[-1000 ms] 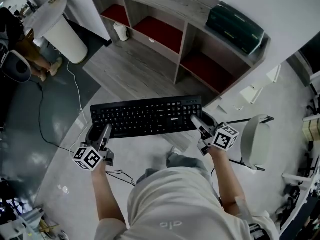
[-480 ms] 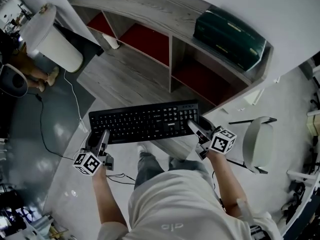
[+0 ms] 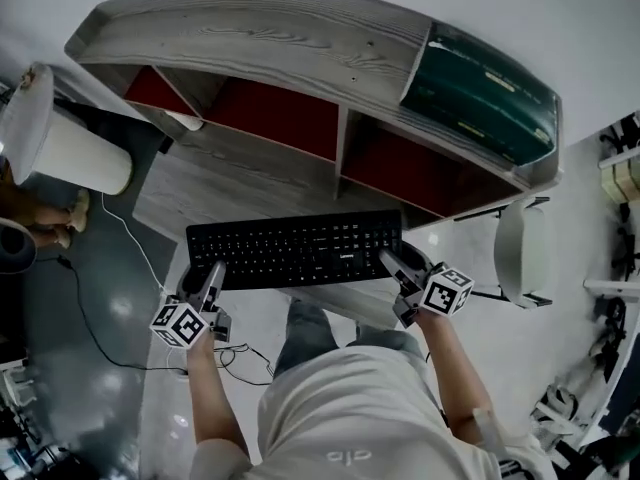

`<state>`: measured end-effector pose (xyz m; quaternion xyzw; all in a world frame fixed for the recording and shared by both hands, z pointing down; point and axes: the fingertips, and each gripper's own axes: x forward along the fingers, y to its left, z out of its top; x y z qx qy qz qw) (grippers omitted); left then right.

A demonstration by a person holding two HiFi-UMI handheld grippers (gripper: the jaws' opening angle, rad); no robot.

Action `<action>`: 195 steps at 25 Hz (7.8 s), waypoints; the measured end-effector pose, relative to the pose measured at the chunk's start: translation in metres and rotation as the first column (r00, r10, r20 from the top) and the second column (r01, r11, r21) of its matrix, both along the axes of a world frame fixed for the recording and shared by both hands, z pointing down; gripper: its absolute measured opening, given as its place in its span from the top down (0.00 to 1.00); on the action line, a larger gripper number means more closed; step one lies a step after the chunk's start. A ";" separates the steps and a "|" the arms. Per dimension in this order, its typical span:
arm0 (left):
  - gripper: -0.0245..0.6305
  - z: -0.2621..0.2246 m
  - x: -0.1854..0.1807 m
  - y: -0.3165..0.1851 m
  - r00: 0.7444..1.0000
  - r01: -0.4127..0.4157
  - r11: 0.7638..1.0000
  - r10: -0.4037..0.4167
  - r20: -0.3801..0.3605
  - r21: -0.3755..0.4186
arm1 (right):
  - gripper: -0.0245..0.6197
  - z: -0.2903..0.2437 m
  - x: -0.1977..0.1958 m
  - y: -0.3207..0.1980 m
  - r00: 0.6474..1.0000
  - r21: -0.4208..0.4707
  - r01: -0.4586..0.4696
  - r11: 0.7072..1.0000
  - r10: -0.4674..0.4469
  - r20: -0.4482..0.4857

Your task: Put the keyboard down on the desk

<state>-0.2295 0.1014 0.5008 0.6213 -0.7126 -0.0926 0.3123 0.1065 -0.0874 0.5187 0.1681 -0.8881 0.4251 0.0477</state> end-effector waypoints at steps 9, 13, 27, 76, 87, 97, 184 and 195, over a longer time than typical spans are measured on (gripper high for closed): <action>0.49 0.057 -0.066 -0.065 0.979 -0.201 0.977 0.198 -0.052 -0.069 | 0.63 0.056 -0.033 0.013 0.980 -0.096 -0.194 0.976 0.187 -0.071; 0.49 0.081 -0.085 -0.087 0.964 -0.260 0.960 0.254 -0.074 -0.103 | 0.63 0.079 -0.045 0.016 0.964 -0.131 -0.258 0.957 0.246 -0.100; 0.49 0.185 -0.118 -0.120 0.930 -0.344 0.909 0.295 -0.217 -0.237 | 0.63 0.159 -0.073 0.011 0.919 -0.215 -0.380 0.899 0.341 -0.199; 0.47 0.265 -0.136 -0.141 0.891 -0.435 0.747 0.279 -0.357 -0.502 | 0.61 0.240 -0.094 0.002 0.873 -0.351 -0.449 0.822 0.321 -0.366; 0.43 0.263 -0.138 -0.139 0.885 -0.457 0.711 0.307 -0.349 -0.534 | 0.67 0.242 -0.088 0.001 0.875 -0.416 -0.478 0.774 0.376 -0.306; 0.42 0.267 -0.150 -0.130 0.904 -0.407 0.683 0.395 -0.162 -0.607 | 0.68 0.244 -0.099 0.008 0.877 -0.377 -0.463 0.802 0.354 -0.324; 0.94 -0.146 0.217 -0.093 0.762 -0.601 0.775 0.480 0.436 0.197 | 0.91 -0.157 -0.014 0.047 0.977 0.591 -0.009 0.807 0.132 -0.165; 0.94 -0.147 0.204 -0.098 0.773 -0.577 0.794 0.453 0.444 0.194 | 0.91 -0.156 -0.019 0.049 0.975 0.603 -0.017 0.797 0.146 -0.165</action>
